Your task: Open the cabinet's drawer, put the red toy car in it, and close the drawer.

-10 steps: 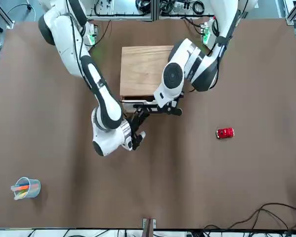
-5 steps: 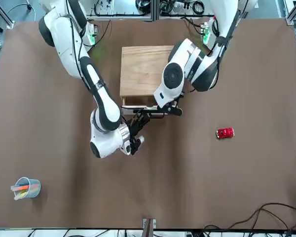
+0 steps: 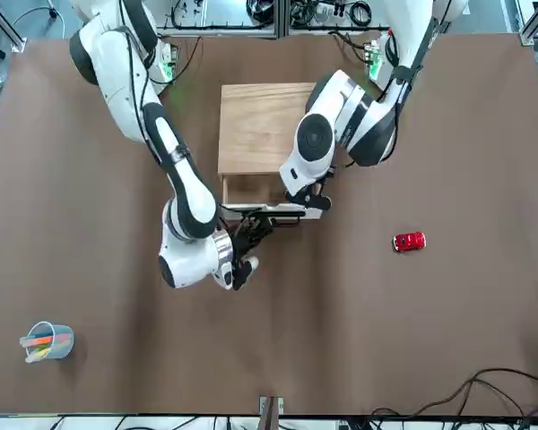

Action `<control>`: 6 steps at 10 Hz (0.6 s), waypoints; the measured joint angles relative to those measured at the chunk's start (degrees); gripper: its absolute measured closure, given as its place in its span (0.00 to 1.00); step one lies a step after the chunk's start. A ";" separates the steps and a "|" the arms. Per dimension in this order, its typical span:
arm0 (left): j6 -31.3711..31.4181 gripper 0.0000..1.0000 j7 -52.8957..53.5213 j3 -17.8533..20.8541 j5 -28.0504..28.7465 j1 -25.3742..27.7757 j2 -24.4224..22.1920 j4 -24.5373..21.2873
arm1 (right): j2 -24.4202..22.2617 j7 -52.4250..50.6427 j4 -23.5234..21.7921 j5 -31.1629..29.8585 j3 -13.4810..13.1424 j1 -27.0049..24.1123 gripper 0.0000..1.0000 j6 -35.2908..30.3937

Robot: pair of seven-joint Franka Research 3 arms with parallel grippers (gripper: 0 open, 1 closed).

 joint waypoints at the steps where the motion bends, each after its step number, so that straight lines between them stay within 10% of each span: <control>1: 0.00 0.95 0.00 0.00 0.00 0.00 0.00 0.00 | 0.01 0.44 0.27 0.15 0.00 -0.02 0.70 1.08; 6: 0.05 0.95 0.00 -0.04 0.00 0.00 0.00 0.01 | 0.70 1.98 1.25 1.09 -0.05 -0.59 0.70 4.21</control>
